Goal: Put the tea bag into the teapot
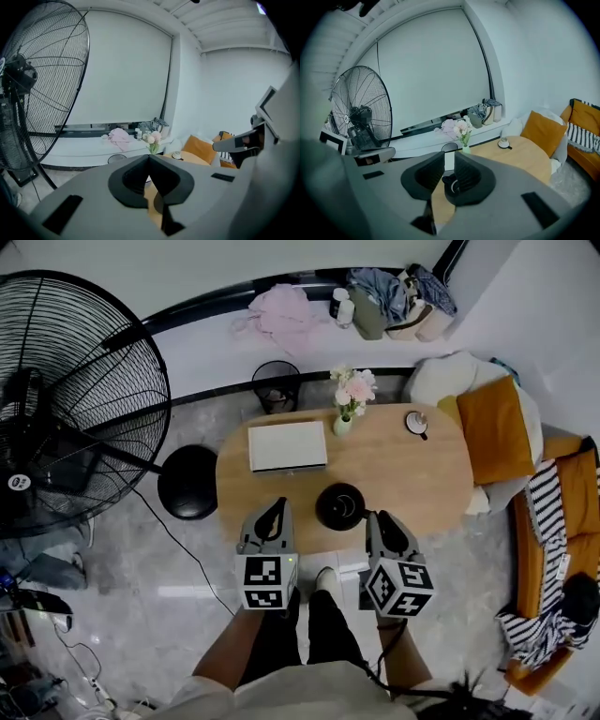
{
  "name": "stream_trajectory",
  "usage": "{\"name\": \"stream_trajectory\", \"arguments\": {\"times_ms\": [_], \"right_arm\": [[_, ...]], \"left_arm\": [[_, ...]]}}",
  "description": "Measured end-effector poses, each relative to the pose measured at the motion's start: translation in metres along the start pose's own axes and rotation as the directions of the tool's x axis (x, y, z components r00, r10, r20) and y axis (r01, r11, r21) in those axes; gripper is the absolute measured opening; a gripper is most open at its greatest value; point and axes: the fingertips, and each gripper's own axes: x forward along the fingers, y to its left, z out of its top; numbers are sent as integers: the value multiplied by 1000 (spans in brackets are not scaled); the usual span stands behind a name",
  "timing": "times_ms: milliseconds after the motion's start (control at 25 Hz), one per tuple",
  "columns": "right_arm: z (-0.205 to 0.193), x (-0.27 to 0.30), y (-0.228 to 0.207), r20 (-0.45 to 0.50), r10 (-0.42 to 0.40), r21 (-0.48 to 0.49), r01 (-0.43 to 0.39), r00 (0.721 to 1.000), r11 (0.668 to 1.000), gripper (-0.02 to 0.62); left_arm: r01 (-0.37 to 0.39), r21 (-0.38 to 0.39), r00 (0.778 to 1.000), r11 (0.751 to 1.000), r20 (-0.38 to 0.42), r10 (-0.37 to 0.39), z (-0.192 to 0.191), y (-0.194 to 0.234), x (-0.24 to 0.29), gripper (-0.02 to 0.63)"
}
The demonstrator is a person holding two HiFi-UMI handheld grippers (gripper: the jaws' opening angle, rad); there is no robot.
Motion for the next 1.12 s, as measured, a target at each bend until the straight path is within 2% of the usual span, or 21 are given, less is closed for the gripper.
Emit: {"name": "stream_trajectory", "arguments": {"times_ms": [280,480,640,920,1120], "right_arm": [[38,-29,-6,79,-23,-5,24,997,1000,57],[75,-43,-7,164,-17,-41,24,986,999,48],[90,-71,-9,204,-14,-65,28,979,997,46],[131,-95,-24,301,-37,-86,66,953,994,44],[147,-100,-30,345,-53,-71,83,937,994,43]], "left_arm": [[8,19,997,1000,74,-10,45,-13,-15,5],[12,43,989,999,144,-18,80,-23,-20,5],[6,46,982,999,186,-14,101,-35,-38,5],[-3,59,962,998,274,-13,143,-43,-43,5],[6,84,956,996,293,-30,157,-49,-40,5]]}}
